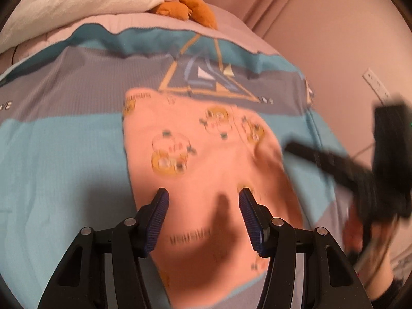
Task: Fold small clothes
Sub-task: 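Fold the held end over the shirt with the right gripper, release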
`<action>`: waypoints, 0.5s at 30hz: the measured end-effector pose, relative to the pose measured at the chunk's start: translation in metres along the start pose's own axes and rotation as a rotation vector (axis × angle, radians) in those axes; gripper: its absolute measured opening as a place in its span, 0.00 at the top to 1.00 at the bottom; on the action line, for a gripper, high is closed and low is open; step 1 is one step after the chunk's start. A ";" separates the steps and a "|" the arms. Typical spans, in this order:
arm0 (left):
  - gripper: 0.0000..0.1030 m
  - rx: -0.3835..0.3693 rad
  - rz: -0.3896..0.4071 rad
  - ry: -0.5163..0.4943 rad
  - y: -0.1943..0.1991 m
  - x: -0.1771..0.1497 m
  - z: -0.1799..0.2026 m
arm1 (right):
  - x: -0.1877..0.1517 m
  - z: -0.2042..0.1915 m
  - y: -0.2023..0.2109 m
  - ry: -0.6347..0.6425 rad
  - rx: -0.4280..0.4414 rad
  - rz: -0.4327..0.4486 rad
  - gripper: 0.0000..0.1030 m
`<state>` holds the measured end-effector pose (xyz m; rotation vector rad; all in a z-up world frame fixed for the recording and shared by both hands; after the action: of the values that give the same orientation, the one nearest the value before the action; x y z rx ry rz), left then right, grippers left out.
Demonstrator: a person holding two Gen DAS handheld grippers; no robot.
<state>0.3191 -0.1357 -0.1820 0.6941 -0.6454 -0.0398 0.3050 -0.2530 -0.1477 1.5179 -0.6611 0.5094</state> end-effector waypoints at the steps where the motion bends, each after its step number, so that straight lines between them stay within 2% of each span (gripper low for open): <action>1: 0.45 0.000 0.003 0.002 -0.005 0.007 -0.002 | -0.005 -0.005 0.001 0.022 0.010 -0.005 0.81; 2: 0.45 0.004 0.000 0.005 -0.011 0.013 -0.005 | -0.013 -0.011 0.000 0.055 0.011 -0.015 0.81; 6: 0.46 0.046 -0.031 0.051 -0.039 0.027 -0.029 | -0.045 -0.011 -0.019 0.158 -0.074 -0.071 0.84; 8: 0.46 0.030 -0.046 0.079 -0.047 0.026 -0.035 | -0.055 -0.004 -0.027 0.140 -0.074 -0.093 0.85; 13: 0.46 0.017 -0.036 0.090 -0.048 0.032 -0.036 | -0.062 0.005 -0.031 0.077 -0.042 -0.080 0.85; 15: 0.46 0.005 -0.022 0.104 -0.039 0.032 -0.034 | -0.063 0.001 -0.024 0.067 -0.040 -0.089 0.81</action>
<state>0.3708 -0.1541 -0.2088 0.7032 -0.5381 -0.0220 0.2752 -0.2482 -0.2082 1.4789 -0.5457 0.4744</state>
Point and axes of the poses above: each gripper's, at about its wrist camera, not at the fingertips, and y roughly against the way its jaws point, z to its right, x to its top, the point moved 7 cm from there along -y, roughly the way its jaws point, and after that the axes turned 14 degrees about -x, right-handed, at the moved point
